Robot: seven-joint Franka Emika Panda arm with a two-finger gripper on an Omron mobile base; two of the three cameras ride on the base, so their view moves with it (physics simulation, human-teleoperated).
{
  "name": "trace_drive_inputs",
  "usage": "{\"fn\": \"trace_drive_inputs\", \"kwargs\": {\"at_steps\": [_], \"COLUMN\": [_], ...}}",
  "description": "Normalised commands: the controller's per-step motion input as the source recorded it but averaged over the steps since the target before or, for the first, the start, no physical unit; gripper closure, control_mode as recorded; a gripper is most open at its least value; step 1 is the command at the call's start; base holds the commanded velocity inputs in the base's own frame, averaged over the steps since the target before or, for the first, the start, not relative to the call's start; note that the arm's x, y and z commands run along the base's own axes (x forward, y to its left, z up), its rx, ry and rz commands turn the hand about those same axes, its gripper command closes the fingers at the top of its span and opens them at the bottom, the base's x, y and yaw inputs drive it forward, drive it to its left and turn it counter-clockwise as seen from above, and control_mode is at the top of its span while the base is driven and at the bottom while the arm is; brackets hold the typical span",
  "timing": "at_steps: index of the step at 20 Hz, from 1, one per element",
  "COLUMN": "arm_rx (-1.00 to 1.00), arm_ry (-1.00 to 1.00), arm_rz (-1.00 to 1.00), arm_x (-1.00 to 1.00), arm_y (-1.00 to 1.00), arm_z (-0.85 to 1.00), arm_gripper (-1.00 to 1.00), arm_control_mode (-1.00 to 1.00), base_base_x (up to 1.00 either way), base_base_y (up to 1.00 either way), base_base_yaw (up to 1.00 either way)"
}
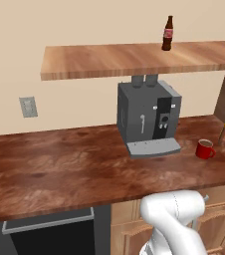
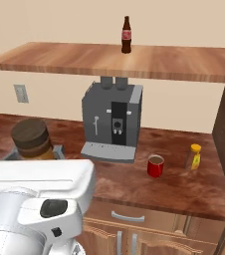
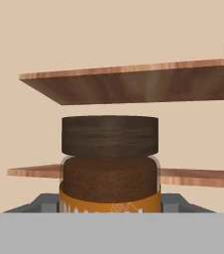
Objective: Pick the cinnamon and honey bottle from the shelves and place them next to the mug.
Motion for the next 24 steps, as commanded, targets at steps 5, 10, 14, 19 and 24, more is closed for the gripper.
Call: {"fn": "trace_drive_inputs", "kwargs": {"at_steps": [5, 10, 14, 19, 24], "arm_rx": [0.00, -0.01, 0.00, 0.00, 0.00], "arm_ry": [0.00, 0.00, -0.04, -0.11, -0.16], "arm_rz": [0.00, 0.00, 0.00, 0.00, 0.00], "arm_x": [0.55, 0.84, 0.67, 0.41, 0.23], "arm_y": [0.00, 0.00, -0.01, -0.06, -0.14], "arm_z": [-0.27, -0.62, -0.65, -0.63, -0.63], "arm_gripper": [1.00, 1.00, 1.00, 1.00, 1.00], "arm_control_mode": [-1.00, -1.00, -1.00, -1.00, -1.00], "base_base_x": [0.00, 0.00, 0.00, 0.00, 0.00], "base_base_y": [0.00, 0.00, 0.00, 0.00, 0.00], "base_base_yaw": [0.00, 0.00, 0.00, 0.00, 0.00]}}
